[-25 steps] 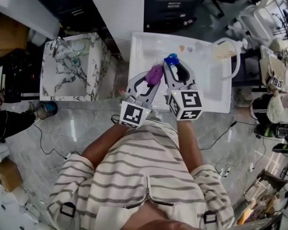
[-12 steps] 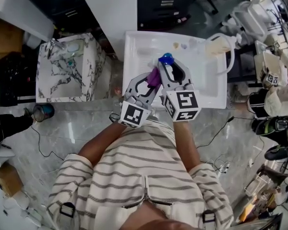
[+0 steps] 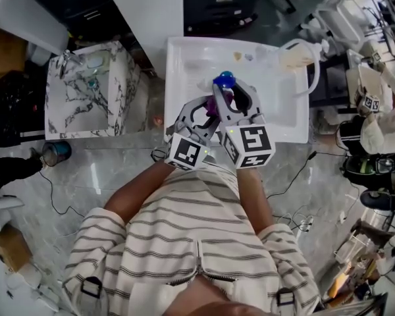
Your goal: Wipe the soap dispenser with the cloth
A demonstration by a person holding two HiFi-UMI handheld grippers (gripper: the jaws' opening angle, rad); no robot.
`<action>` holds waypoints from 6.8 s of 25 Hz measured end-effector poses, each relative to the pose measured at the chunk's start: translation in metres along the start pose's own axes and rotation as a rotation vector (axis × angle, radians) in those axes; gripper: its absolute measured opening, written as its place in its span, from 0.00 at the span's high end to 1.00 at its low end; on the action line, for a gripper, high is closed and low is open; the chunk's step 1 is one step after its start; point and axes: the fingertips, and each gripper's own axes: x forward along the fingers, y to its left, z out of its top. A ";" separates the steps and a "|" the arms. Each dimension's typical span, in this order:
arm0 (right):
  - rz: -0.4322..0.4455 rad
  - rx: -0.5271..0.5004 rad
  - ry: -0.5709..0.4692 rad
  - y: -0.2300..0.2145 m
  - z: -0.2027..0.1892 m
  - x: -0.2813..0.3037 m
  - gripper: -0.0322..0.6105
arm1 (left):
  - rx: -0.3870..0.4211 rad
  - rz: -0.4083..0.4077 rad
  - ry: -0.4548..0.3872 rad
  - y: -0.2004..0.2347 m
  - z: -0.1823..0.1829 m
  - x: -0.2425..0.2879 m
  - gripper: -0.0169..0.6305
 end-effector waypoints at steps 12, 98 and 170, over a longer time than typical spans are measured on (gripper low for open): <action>0.005 0.055 -0.014 0.001 0.006 -0.014 0.74 | -0.047 -0.024 0.025 -0.011 -0.015 0.001 0.78; 0.402 0.065 -0.093 0.011 -0.014 -0.052 0.74 | -0.121 -0.559 0.055 0.019 -0.039 -0.022 0.79; -0.102 0.014 0.016 -0.139 -0.163 0.237 0.65 | -0.291 0.220 0.213 0.127 -0.132 0.025 0.78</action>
